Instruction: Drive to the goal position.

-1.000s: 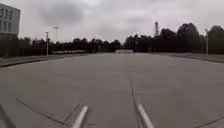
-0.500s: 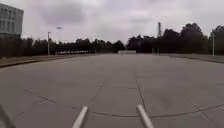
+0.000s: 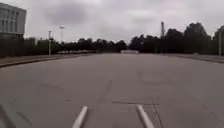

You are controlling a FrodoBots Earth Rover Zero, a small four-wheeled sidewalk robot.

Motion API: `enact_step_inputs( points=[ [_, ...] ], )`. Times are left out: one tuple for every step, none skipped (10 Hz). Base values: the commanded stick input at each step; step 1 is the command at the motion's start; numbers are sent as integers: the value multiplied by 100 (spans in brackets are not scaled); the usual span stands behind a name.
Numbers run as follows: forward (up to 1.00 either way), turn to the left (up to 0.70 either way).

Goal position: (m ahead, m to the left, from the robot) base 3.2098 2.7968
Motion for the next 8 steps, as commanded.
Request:
enact_step_inputs(
  points=[
    [100, -27],
    [100, -4],
    [100, -26],
    [100, -27],
    [100, -27],
    [100, -27],
    [100, -27],
    [100, -27]
  ],
)
